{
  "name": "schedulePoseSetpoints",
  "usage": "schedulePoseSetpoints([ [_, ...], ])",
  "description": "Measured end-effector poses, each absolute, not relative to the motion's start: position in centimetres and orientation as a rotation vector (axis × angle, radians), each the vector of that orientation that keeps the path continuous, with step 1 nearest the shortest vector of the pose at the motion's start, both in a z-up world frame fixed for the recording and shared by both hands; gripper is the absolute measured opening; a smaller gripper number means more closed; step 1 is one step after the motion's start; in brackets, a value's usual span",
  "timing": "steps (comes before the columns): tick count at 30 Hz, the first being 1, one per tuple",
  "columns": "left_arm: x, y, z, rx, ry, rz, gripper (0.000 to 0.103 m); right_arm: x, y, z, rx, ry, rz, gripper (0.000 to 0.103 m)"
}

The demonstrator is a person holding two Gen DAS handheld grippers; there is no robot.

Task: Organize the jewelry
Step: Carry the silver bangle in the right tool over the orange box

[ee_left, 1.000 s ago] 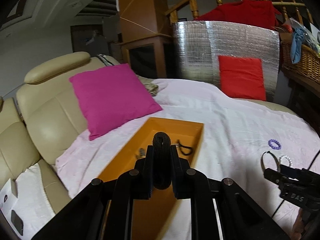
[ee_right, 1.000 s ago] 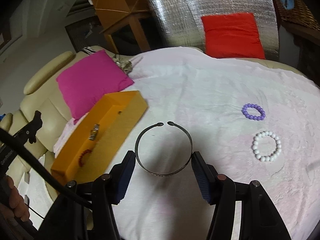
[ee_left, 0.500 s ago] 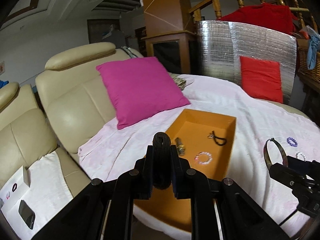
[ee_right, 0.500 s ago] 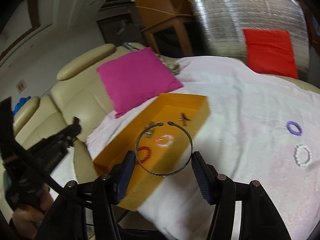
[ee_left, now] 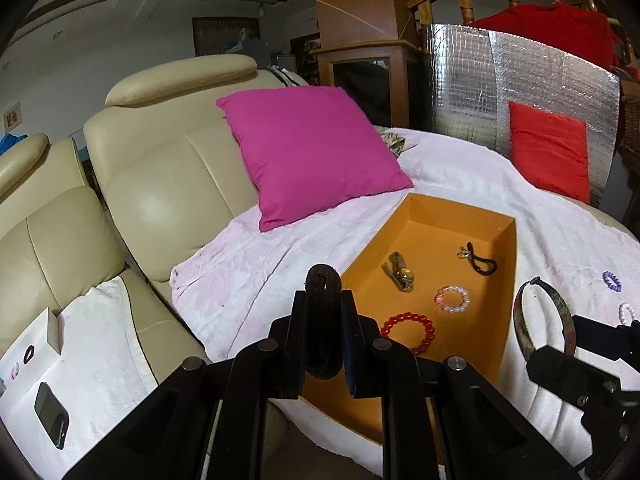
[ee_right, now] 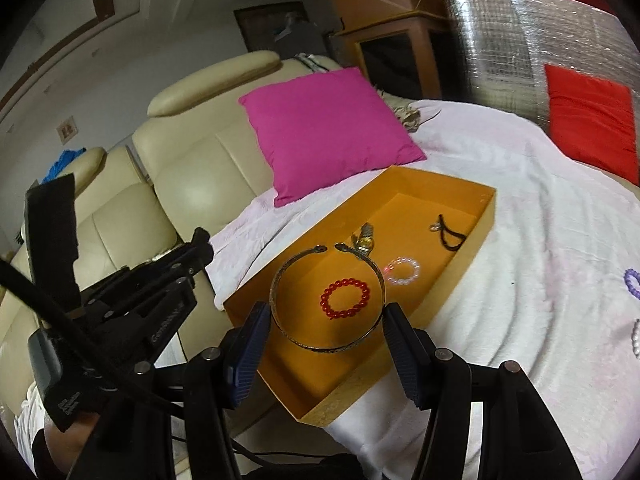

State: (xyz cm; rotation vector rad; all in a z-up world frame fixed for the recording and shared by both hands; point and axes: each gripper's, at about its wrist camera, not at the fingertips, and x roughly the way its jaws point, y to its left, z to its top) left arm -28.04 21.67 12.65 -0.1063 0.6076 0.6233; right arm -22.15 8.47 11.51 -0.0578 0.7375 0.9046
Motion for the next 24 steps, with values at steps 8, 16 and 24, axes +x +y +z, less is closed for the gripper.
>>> schedulePoseSetpoints([
  [8, -26.9, 23.4, 10.8, -0.118, 0.653, 0.637, 0.016, -21.4, 10.2, 9.5, -0.100, 0.785, 0.916, 0.061],
  [16, -25.5, 24.5, 8.9, -0.119, 0.703, 0.640, 0.016, -20.2, 11.6, 7.9, -0.117, 0.817, 0.933, 0.061],
  [24, -24.8, 25.8, 7.0, -0.127, 0.747, 0.653, 0.016, -19.3, 12.7, 6.0, -0.114, 0.856, 0.942, 0.061],
])
